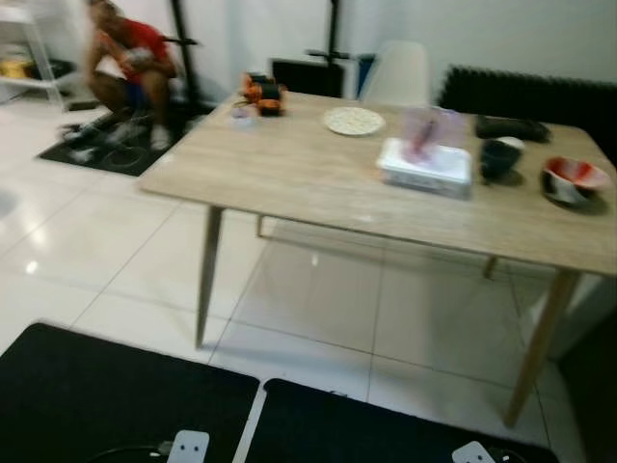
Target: Restocking fridge
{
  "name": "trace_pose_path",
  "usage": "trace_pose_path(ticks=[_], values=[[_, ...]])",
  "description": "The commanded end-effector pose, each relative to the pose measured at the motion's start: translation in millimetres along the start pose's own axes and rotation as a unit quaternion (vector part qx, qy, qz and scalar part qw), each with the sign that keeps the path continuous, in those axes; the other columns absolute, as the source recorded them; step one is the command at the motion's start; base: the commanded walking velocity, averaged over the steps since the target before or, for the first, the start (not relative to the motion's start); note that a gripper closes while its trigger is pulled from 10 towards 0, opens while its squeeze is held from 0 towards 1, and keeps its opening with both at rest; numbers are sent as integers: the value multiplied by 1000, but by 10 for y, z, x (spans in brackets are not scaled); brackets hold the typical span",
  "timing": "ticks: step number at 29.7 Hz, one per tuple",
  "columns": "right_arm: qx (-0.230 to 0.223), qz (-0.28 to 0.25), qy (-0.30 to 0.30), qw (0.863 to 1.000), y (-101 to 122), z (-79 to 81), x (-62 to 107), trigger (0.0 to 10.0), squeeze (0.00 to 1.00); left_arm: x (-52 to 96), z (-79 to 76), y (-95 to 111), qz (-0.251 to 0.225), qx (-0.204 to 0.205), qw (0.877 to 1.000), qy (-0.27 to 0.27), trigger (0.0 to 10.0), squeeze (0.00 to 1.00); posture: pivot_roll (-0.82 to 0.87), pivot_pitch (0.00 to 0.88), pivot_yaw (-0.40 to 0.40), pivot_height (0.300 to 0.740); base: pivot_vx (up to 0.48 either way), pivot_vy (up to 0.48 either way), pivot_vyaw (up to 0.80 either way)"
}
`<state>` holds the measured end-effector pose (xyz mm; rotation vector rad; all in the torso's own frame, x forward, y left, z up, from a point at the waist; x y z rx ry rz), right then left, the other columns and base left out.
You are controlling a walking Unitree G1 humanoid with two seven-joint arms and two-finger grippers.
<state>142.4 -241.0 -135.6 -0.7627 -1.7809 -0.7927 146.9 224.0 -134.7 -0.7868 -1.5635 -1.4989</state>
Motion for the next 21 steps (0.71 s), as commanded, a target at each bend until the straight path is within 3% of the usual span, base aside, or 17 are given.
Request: trace_pose_path(ticks=[1, 21], values=[[-7, 5, -3, 1000, -38, -8, 2, 10000, 0, -2, -105, -59, 10, -12, 1000, -14, 10000, 0, -72, 0, -4, 740, 0, 0, -769], [-10, 2, 0, 1000, -24, 44, -3, 10000, 0, -14, -145, -28, 14, -17, 1000, -20, 10000, 0, -79, 0, 4, 740, 0, 0, -768]])
Point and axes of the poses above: a point about 5 cm out from each wrist's last joint towards the gripper, its own x axis pointing back from the gripper into the wrist, its own y axis along the axis of the wrist's last joint, z = x × y, the point moved 4 cm from there along -x, pointing out of the wrist towards the gripper, and after that the axes turned 12 degrees about x, right-handed, at the moved point
